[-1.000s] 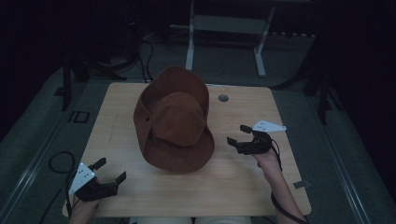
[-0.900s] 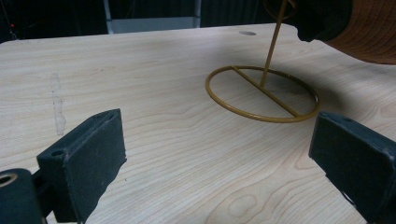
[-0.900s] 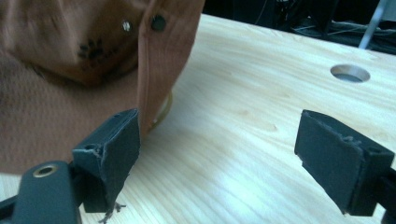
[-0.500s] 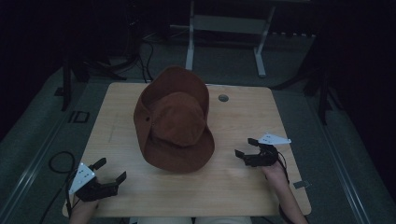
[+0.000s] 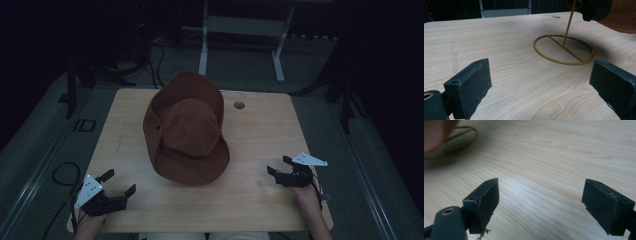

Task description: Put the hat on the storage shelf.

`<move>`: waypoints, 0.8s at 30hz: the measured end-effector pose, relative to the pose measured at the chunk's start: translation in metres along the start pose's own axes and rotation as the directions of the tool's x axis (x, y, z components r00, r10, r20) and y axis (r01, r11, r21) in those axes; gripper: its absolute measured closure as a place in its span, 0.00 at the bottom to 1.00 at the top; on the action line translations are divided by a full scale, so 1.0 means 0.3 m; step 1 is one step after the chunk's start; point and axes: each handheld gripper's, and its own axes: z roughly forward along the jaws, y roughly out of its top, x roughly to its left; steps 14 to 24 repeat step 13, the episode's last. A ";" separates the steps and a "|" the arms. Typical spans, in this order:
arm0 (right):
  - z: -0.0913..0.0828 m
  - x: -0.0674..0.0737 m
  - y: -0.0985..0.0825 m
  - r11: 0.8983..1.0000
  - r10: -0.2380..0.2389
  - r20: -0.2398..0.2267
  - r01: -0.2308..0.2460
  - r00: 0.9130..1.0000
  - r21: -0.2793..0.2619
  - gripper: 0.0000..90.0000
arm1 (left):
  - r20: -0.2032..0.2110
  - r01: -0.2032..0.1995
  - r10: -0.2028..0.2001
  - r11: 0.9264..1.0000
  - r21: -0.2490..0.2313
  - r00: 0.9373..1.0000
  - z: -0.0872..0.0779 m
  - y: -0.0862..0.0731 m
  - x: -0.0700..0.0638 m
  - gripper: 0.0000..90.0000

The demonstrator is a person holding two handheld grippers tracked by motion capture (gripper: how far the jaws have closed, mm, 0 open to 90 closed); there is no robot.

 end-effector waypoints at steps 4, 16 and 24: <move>-0.010 -0.018 -0.018 1.000 -0.012 0.086 0.012 0.996 -0.004 0.16 | 0.001 0.000 0.000 1.000 0.003 1.000 0.000 -0.001 0.000 0.05; -0.016 -0.037 -0.031 1.000 0.021 0.118 -0.018 0.993 -0.026 0.16 | -0.002 -0.007 0.007 1.000 0.009 1.000 0.001 -0.002 -0.003 0.05; -0.016 -0.037 -0.031 1.000 0.021 0.118 -0.018 0.993 -0.026 0.16 | -0.002 -0.007 0.007 1.000 0.009 1.000 0.001 -0.002 -0.003 0.05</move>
